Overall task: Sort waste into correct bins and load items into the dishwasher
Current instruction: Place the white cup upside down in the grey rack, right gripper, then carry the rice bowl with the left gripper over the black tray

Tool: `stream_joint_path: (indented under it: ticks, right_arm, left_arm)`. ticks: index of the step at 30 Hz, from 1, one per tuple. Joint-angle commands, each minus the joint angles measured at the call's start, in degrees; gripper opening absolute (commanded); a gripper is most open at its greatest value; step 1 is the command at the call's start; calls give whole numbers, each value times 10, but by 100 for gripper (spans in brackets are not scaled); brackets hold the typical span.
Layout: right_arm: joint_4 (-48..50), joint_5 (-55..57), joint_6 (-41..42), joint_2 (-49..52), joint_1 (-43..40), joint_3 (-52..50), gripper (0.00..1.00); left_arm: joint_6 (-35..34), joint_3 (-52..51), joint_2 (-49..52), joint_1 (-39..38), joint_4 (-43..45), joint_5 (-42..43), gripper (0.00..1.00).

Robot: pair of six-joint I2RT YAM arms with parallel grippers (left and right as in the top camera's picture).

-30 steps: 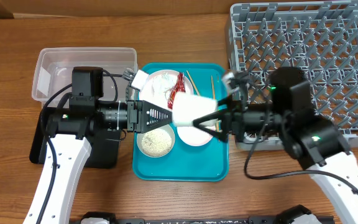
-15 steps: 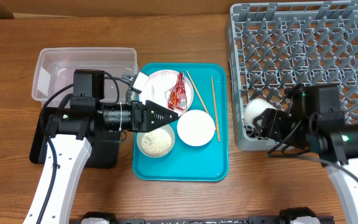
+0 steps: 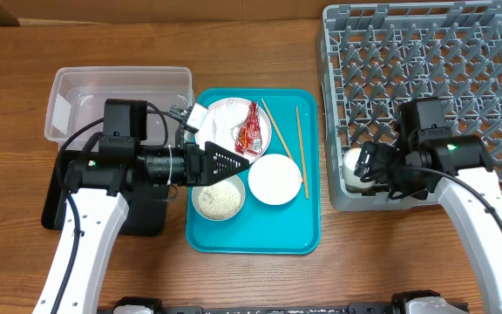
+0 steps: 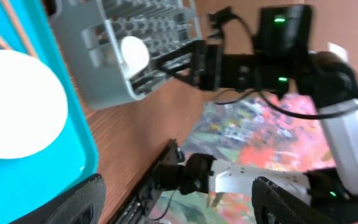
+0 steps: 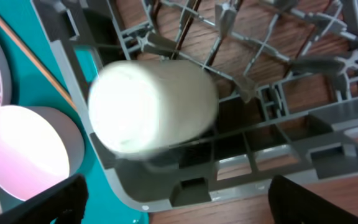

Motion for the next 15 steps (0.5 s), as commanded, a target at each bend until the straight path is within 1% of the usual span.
stream_joint_path:
  ticks: [1,2,5,8,9,11,13,15]
  right_arm:
    - [2,-3,2,-29,0,45,95]
    - [0,-13,2,-38,0,57,95]
    - [8,-81,-32,-66,0,81,94]
    - [32,-169,-63,-104,0,86,94]
    - [36,-188,-71,-112,0,86,94]
    - [40,-214,-74,-127,0,86,95]
    - [39,-228,-73,-135,0,86,95]
    - [39,-249,-74,-136,0,86,95]
  left_arm:
    - [11,8,-5,-19,-14,-86,77]
    - [11,8,-5,-29,-22,-122,78]
    - [11,8,-5,-67,-45,-253,73]
    - [-6,6,2,-130,-78,-436,70]
    - [-15,2,6,-152,-82,-483,69]
    - [-26,-10,20,-200,-77,-558,68]
    - [-34,-20,44,-244,-66,-608,67]
    - [-52,-21,72,-277,-65,-643,60]
